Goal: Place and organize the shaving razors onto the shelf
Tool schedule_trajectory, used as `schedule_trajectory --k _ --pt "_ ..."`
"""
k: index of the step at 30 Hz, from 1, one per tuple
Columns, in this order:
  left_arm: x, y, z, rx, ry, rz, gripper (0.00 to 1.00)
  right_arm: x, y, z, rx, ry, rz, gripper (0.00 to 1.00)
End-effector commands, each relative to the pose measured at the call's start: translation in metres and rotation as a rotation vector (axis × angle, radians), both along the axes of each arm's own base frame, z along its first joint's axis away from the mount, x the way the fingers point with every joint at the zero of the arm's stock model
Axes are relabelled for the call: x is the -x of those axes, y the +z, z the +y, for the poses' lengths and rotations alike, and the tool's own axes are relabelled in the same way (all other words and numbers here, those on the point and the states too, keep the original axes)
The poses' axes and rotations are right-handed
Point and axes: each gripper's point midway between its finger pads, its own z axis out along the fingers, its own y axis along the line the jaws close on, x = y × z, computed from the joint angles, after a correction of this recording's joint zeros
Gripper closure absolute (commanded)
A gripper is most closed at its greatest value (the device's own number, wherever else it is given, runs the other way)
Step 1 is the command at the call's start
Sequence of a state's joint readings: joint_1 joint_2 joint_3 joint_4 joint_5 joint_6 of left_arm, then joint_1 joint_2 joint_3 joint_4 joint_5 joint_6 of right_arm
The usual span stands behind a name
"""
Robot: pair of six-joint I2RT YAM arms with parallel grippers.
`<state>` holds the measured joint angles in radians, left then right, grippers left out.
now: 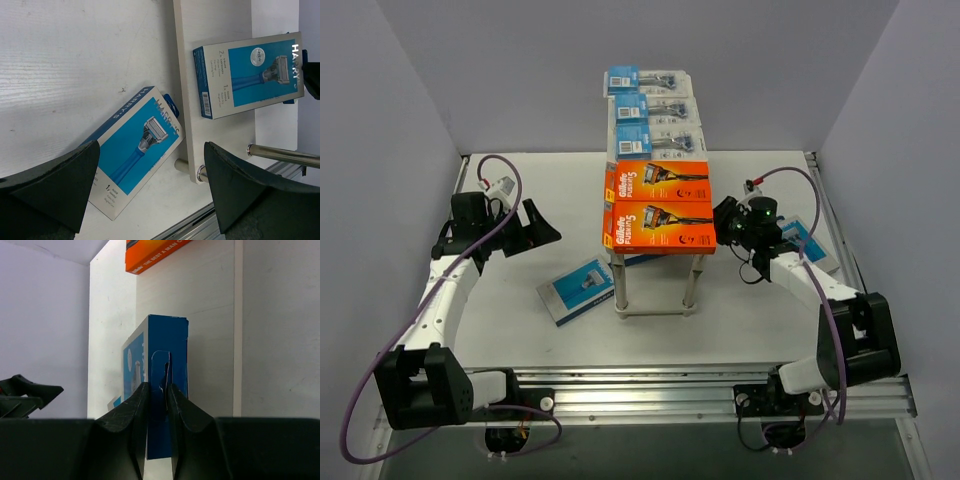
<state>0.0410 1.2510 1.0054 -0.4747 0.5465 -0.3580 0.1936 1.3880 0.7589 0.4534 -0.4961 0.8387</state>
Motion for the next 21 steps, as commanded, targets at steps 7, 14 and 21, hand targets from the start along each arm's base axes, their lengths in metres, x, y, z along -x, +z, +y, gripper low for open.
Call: schedule_trajectory --k 7,14,21 --pt "-0.003 0.004 0.001 0.000 -0.008 -0.021 0.06 -0.035 -0.015 0.002 -0.014 -0.057 -0.054 1.00" --pt "-0.003 0.001 0.001 -0.007 -0.004 -0.016 0.06 -0.052 -0.028 0.006 -0.002 -0.048 -0.029 1.00" --pt "-0.005 -0.002 0.001 -0.007 -0.006 -0.004 0.06 -0.065 -0.029 0.005 0.015 -0.061 -0.027 1.00"
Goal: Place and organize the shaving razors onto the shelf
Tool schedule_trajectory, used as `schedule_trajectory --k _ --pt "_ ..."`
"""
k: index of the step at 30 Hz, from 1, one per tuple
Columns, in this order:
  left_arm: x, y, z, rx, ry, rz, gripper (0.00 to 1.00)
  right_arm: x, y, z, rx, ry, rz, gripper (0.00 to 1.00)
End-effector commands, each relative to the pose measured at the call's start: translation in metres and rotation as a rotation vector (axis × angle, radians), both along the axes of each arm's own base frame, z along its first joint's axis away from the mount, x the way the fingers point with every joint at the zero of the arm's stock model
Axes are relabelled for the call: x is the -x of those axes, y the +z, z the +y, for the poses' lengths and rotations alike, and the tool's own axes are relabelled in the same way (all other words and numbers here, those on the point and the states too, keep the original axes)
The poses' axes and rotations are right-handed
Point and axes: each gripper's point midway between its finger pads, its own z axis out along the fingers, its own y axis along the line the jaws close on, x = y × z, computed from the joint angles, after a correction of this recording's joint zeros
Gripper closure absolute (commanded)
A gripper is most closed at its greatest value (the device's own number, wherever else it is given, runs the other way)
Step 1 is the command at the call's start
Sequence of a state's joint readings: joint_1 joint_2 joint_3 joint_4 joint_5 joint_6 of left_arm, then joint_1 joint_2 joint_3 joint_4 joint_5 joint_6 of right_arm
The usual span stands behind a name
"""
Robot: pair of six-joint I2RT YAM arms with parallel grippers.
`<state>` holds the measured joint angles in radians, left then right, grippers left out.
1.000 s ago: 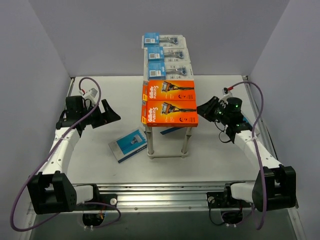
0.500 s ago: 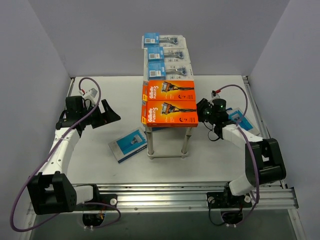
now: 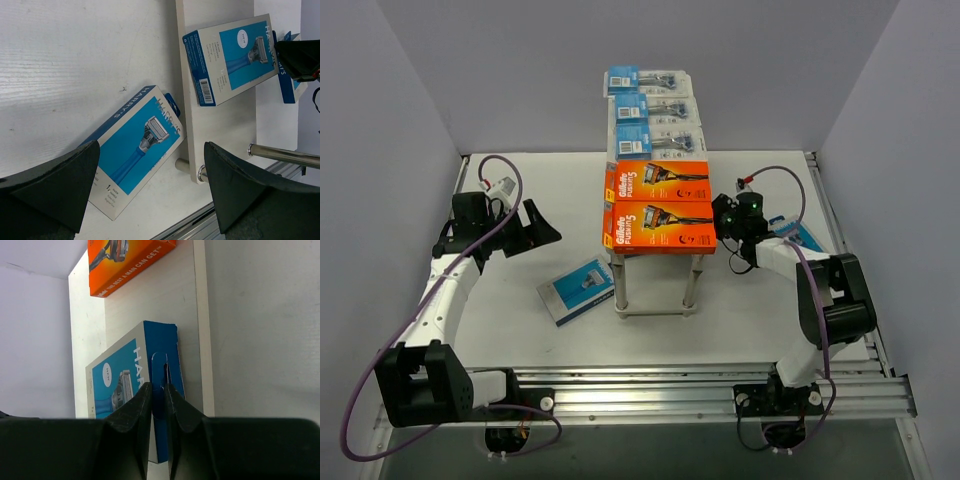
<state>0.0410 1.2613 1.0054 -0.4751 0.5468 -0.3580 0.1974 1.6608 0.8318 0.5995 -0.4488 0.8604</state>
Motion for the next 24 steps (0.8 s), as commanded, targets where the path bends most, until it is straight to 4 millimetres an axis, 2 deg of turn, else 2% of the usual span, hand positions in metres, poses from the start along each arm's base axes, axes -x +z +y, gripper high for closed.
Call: schedule_trajectory --k 1,19,24 --pt "-0.004 0.001 0.002 -0.008 -0.004 -0.016 0.06 -0.020 0.023 0.001 0.003 -0.017 -0.087 1.00" --pt "-0.005 -0.002 -0.006 0.038 -0.030 -0.002 0.06 -0.037 0.011 0.005 0.077 -0.136 -0.070 1.00" --pt "-0.006 -0.004 -0.007 0.044 -0.032 0.004 0.06 -0.039 0.010 -0.001 0.092 -0.184 -0.070 1.00"
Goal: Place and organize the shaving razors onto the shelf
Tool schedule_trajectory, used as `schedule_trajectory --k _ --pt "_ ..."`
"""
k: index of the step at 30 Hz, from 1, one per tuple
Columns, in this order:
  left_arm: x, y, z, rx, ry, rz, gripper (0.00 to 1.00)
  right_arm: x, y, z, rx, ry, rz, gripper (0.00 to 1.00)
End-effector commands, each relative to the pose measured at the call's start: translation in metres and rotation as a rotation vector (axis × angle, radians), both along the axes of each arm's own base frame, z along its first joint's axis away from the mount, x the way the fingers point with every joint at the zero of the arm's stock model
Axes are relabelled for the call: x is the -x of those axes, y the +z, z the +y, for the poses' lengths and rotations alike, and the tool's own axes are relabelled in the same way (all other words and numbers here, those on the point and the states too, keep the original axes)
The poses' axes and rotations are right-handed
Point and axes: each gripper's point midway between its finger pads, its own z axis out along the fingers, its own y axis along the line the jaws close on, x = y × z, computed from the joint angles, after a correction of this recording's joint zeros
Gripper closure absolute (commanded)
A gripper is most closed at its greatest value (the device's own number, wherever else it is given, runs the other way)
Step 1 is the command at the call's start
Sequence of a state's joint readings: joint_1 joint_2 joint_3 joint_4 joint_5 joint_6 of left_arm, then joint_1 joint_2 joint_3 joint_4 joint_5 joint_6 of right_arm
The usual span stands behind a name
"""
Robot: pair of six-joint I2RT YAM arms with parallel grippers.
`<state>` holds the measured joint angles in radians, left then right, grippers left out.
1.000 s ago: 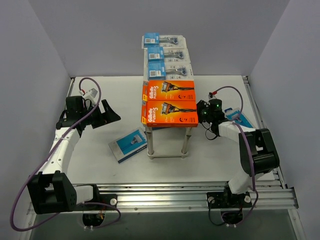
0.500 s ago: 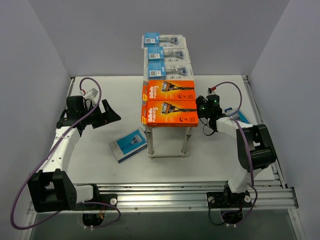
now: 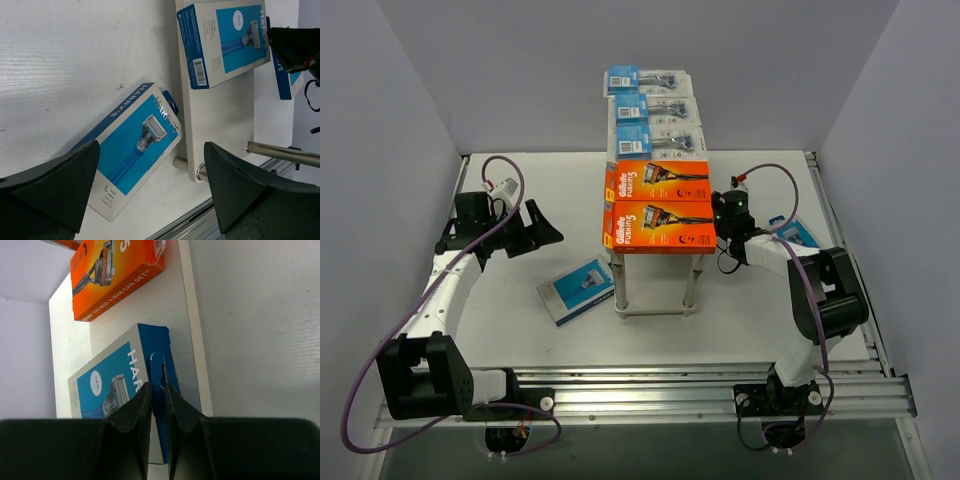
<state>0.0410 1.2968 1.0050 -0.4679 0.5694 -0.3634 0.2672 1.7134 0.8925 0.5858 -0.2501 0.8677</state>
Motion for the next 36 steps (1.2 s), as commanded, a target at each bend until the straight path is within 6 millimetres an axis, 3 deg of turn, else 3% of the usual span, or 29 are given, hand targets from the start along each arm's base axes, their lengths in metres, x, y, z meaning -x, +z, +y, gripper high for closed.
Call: schedule_trajectory --k 1,8,36 --pt "-0.004 0.005 -0.004 0.026 -0.020 -0.027 0.06 -0.017 0.018 -0.008 0.011 -0.087 -0.061 1.00" --pt "-0.005 0.004 -0.005 0.031 -0.023 -0.023 0.06 -0.019 0.016 -0.018 0.008 -0.159 -0.066 1.00" --pt "-0.006 0.005 -0.003 0.044 -0.017 -0.019 0.06 -0.039 0.013 -0.012 -0.004 -0.193 -0.070 1.00"
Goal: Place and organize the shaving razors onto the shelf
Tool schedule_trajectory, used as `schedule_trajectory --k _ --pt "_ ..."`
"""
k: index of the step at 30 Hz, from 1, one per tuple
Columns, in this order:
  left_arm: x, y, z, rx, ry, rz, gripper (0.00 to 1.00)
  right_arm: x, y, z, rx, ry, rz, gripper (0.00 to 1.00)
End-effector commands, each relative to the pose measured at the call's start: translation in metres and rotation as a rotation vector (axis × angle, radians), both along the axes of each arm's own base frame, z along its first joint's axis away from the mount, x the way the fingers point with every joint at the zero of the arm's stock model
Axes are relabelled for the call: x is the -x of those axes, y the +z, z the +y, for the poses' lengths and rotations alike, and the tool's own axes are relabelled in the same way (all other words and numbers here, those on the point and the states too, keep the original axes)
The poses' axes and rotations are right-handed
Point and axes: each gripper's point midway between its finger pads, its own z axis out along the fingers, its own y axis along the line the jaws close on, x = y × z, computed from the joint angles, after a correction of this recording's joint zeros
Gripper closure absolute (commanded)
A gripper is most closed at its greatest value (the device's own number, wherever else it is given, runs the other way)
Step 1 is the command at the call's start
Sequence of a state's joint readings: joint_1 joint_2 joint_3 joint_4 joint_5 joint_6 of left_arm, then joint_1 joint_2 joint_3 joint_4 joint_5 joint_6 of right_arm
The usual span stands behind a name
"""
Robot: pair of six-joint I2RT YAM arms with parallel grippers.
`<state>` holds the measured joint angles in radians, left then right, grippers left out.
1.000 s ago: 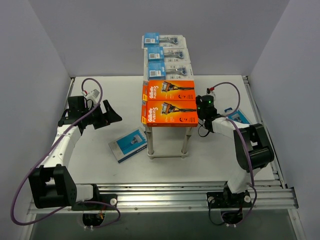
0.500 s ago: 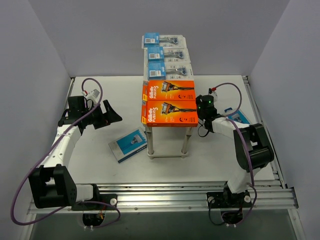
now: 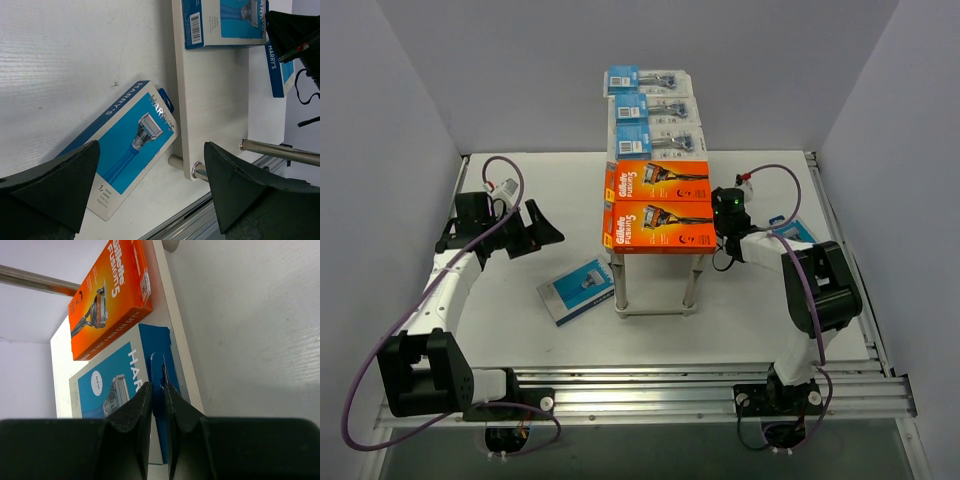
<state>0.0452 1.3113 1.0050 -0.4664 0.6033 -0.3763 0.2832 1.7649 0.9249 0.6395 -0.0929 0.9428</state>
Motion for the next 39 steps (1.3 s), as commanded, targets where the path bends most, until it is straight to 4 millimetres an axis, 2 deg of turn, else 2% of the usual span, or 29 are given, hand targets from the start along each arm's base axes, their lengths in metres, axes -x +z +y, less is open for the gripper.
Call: schedule_trajectory --k 1,24,39 --pt "-0.008 0.006 0.001 0.014 -0.006 -0.038 0.06 -0.014 0.013 -0.001 0.006 -0.037 -0.043 1.00" --pt "-0.009 0.004 0.001 0.033 -0.005 -0.031 0.06 -0.028 0.001 0.002 0.014 -0.041 -0.026 1.00" --pt "-0.010 0.003 0.003 0.041 -0.001 -0.026 0.06 -0.032 0.004 -0.001 0.028 -0.044 -0.019 1.00"
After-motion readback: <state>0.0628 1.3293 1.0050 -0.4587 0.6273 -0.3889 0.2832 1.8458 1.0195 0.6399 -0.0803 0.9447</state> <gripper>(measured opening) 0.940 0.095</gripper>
